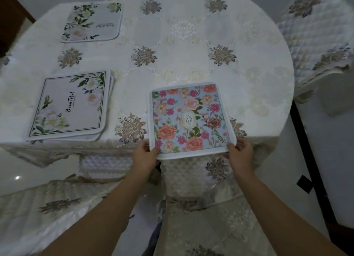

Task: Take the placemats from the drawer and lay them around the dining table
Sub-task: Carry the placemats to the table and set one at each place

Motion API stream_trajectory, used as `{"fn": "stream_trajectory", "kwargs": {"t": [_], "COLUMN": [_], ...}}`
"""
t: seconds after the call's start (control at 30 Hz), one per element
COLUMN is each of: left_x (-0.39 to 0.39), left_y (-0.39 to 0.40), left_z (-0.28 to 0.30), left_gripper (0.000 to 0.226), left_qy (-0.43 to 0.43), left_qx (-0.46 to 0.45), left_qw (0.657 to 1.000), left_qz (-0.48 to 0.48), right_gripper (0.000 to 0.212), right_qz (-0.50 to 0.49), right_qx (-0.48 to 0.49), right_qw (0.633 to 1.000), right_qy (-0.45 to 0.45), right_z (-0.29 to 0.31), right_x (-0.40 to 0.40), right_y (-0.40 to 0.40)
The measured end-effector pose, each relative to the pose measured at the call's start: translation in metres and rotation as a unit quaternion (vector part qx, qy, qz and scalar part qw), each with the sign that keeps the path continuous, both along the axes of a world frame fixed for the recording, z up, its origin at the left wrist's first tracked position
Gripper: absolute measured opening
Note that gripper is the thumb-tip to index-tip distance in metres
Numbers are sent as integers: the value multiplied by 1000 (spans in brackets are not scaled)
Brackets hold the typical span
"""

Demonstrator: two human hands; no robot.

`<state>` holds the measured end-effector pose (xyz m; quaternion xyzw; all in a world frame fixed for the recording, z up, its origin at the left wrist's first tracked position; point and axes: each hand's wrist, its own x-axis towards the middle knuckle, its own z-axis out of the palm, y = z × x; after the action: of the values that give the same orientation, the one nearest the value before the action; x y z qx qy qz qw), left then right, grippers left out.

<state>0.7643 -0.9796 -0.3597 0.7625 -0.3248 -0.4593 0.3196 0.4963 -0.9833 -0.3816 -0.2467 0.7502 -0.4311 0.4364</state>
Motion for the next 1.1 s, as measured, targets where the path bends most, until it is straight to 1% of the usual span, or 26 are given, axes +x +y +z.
{"fn": "stream_trajectory", "kwargs": {"t": [0.1,0.2,0.3,0.43,0.5,0.6,0.7,0.83,1.0,1.1], "left_x": [-3,-10,-22,-35,-38,-36,-31,-28,-35,-38], "left_y": [-12,-32,-56,-76,-79,-79,-85,-91,-96,-95], "left_z": [7,17,22,17,11,-1,-8,-6,-3,-7], "left_gripper": [20,15,13,12,13,16,21,22,20,23], "left_qy": [-23,-46,-76,-107,-142,-189,-201,-224,-255,-256], "left_qx": [-39,-71,-87,-80,-74,-53,-36,-34,-79,-58], "left_qw": [999,996,992,987,980,969,965,955,945,945], "left_qz": [-24,-37,-57,-84,-114,-150,-163,-194,-190,-196], "right_gripper": [13,14,17,17,18,19,19,19,18,21], "right_qz": [49,49,44,46,57,112,159,159,140,154], "right_qx": [-53,-70,-66,-68,-57,-28,-20,-24,-40,-15], "right_qw": [995,993,992,982,977,963,941,941,938,931], "right_qy": [67,85,102,168,197,243,297,297,313,332], "right_z": [11,15,17,22,19,8,0,3,5,4], "right_x": [-8,-16,-25,-41,-49,-61,-66,-65,-64,-66], "right_y": [-10,-27,-47,-67,-70,-70,-70,-70,-59,-59]}}
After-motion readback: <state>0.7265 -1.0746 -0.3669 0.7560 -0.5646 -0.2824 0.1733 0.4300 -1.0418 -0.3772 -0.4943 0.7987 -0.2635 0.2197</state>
